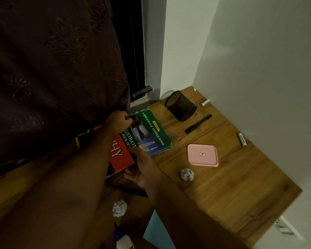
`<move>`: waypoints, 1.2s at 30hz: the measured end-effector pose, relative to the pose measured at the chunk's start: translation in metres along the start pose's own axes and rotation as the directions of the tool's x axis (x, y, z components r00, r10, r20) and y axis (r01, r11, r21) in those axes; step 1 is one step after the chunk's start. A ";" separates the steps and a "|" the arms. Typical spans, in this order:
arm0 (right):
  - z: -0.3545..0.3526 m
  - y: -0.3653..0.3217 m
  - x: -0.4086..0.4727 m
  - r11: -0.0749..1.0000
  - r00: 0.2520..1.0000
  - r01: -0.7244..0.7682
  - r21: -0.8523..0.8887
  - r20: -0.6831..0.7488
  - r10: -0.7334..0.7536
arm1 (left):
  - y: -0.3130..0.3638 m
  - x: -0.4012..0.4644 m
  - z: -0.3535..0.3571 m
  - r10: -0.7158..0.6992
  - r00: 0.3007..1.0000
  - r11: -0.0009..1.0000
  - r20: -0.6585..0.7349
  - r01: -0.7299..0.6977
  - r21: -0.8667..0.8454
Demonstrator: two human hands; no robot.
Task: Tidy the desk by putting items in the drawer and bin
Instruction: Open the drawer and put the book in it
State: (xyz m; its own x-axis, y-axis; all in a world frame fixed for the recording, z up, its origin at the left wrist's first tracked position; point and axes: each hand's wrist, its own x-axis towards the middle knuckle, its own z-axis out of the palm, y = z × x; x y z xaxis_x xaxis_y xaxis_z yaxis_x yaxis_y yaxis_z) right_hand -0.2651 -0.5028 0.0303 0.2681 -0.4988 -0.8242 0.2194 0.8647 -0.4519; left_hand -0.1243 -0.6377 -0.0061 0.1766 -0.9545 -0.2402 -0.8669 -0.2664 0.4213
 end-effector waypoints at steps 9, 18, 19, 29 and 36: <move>-0.005 0.013 0.013 0.988 0.998 0.057 0.140 -0.014 -0.055 | -0.001 0.003 0.011 -0.017 1.000 0.992 -0.019 0.019 0.122; -0.010 0.021 0.015 0.971 0.998 0.062 0.232 -0.016 -0.060 | 0.008 0.004 0.002 -0.026 0.998 0.987 0.051 0.018 0.160; -0.011 0.022 0.014 0.970 0.998 0.059 0.236 -0.013 -0.058 | 0.009 0.003 0.000 -0.021 0.998 0.989 0.058 0.013 0.144; -0.013 0.029 0.006 0.958 0.995 0.086 0.275 0.021 -0.095 | 0.033 -0.026 -0.038 0.169 0.984 0.979 0.061 -0.175 0.107; -0.005 0.030 -0.008 0.958 0.981 0.187 0.217 -0.001 -0.192 | 0.043 -0.078 -0.075 0.326 0.935 0.937 -0.142 -0.300 0.182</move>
State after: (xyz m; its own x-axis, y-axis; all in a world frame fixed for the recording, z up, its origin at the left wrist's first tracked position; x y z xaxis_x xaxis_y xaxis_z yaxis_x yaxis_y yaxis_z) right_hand -0.2657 -0.4727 0.0212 0.2206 -0.6554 -0.7224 0.4643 0.7219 -0.5131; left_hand -0.1408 -0.5847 0.0960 -0.0520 -0.9980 0.0369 -0.9497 0.0608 0.3071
